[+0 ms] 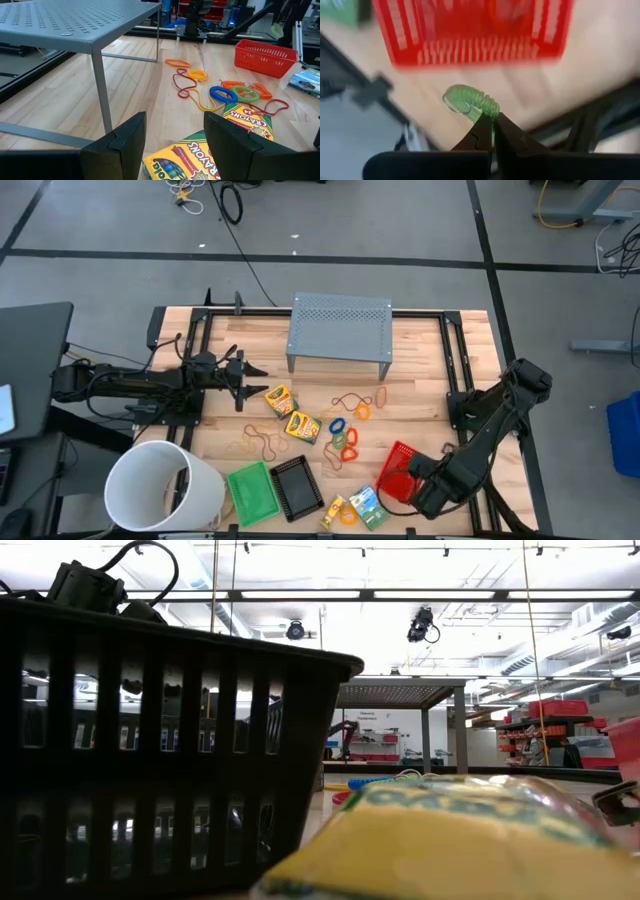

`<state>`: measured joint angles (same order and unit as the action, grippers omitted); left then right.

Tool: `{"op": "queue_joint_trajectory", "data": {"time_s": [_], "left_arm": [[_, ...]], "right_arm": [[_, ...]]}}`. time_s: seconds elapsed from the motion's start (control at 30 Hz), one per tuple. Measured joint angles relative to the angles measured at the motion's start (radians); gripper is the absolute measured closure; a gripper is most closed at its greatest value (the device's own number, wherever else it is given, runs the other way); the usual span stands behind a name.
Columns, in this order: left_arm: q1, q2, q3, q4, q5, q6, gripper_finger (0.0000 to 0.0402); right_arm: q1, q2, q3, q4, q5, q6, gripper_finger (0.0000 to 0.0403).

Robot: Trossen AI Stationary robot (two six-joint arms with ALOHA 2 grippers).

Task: Pick & Place Office Desk Supplies
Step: Put the green spring keychain into the red bin

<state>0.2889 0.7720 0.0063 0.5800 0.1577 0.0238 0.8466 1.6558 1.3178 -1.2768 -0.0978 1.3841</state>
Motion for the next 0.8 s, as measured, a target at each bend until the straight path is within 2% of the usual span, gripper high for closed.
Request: {"op": "queue_joint_trajectory", "data": {"time_s": [0.13, 0.33, 0.47, 0.57, 0.8], "left_arm": [[0.000, 0.000, 0.000, 0.000, 0.000, 0.000, 0.0198], [0.000, 0.000, 0.000, 0.000, 0.000, 0.000, 0.0198], [0.000, 0.000, 0.000, 0.000, 0.000, 0.000, 0.0198], [0.000, 0.000, 0.000, 0.000, 0.000, -0.001, 0.0198], [0.000, 0.000, 0.000, 0.000, 0.000, -0.001, 0.0198]], "right_arm": [[-0.068, -0.001, -0.029, 0.064, 0.124, -0.123, 0.0401], [-0.194, 0.000, -0.152, 0.281, 0.139, -0.328, 0.0401], [-0.239, 0.000, -0.195, 0.315, 0.114, -0.374, 0.0399], [-0.252, 0.000, -0.201, 0.313, 0.088, -0.377, 0.0374], [-0.254, 0.000, -0.200, 0.383, 0.041, -0.372, 0.0279]]}}
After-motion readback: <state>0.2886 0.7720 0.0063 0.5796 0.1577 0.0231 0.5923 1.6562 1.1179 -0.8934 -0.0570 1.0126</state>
